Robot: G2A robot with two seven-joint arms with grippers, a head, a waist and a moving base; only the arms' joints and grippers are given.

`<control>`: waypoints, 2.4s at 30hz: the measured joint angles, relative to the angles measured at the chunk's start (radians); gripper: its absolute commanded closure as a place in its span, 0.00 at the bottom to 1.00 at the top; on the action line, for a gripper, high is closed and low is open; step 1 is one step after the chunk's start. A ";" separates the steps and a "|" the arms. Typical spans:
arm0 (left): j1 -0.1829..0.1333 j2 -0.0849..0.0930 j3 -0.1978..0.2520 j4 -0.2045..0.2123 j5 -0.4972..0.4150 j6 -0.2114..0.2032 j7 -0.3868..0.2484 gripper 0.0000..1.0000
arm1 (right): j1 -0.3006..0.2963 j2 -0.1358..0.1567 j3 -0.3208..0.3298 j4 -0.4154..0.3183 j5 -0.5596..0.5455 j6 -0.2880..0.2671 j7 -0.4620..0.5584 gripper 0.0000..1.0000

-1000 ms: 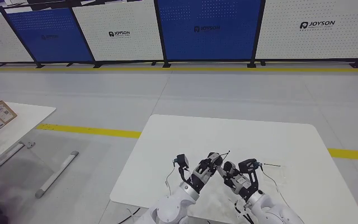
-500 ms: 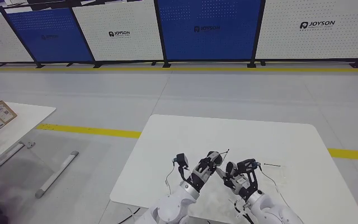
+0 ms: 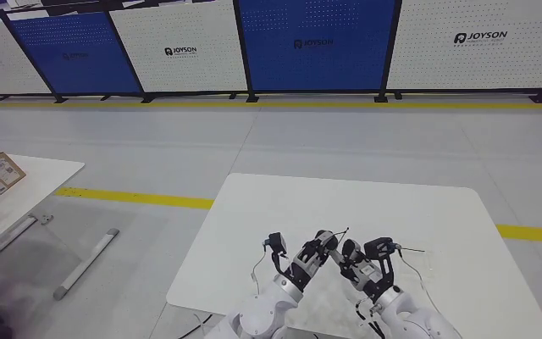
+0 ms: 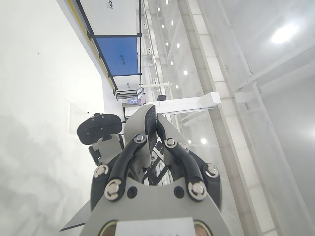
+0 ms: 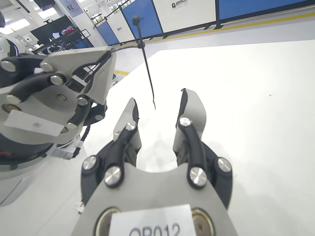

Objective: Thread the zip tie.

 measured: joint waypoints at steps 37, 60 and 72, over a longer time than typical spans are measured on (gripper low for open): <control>0.018 -0.002 -0.010 -0.022 -0.014 -0.049 -0.012 1.00 | 0.026 -0.005 -0.034 0.038 -0.020 0.015 -0.007 1.00; 0.019 -0.004 -0.041 -0.023 -0.043 -0.023 0.027 1.00 | -0.048 0.007 0.068 0.012 0.096 -0.022 -0.096 0.00; 0.025 0.001 -0.125 0.077 -0.090 0.002 0.091 1.00 | -0.233 0.029 0.338 -0.087 0.352 -0.090 -0.300 0.00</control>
